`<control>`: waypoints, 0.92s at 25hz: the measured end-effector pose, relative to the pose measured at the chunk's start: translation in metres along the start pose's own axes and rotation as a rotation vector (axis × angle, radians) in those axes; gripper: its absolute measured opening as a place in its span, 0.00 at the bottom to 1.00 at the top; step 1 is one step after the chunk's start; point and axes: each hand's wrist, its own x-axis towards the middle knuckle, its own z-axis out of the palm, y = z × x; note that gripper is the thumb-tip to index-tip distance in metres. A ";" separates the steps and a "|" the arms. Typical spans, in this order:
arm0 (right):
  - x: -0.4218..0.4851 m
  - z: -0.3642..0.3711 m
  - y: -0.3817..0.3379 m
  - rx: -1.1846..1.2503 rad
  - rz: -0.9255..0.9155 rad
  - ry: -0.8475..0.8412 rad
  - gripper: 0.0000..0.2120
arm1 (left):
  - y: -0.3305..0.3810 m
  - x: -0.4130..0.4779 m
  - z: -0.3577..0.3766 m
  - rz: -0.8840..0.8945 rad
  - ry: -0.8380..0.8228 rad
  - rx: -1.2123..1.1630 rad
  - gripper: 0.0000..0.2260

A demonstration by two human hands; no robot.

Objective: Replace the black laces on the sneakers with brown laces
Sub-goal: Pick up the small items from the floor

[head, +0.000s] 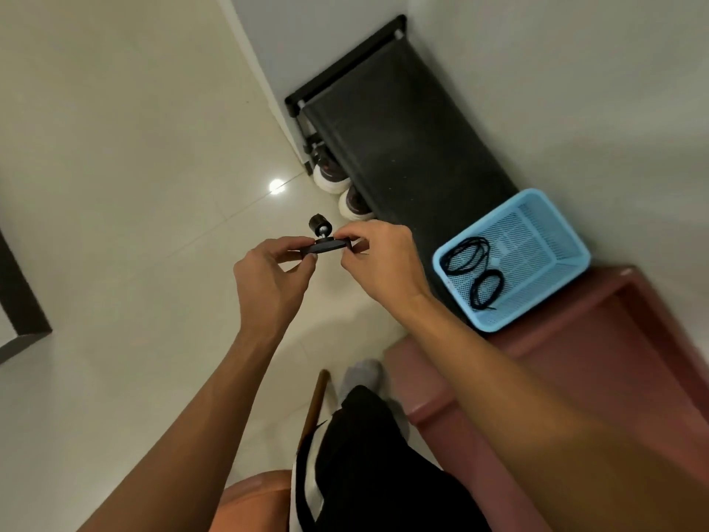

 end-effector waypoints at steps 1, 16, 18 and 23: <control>-0.010 -0.020 0.001 0.007 0.018 0.041 0.13 | 0.018 -0.005 0.005 0.038 -0.020 -0.001 0.09; -0.078 -0.133 0.153 0.074 0.384 0.489 0.12 | 0.153 -0.010 0.196 0.674 -0.513 0.429 0.11; -0.071 -0.129 0.163 0.057 0.426 0.478 0.12 | 0.158 -0.007 0.205 0.770 -0.467 0.561 0.11; -0.050 -0.118 0.178 -0.016 0.461 0.455 0.14 | 0.153 0.008 0.219 0.924 -0.392 0.717 0.12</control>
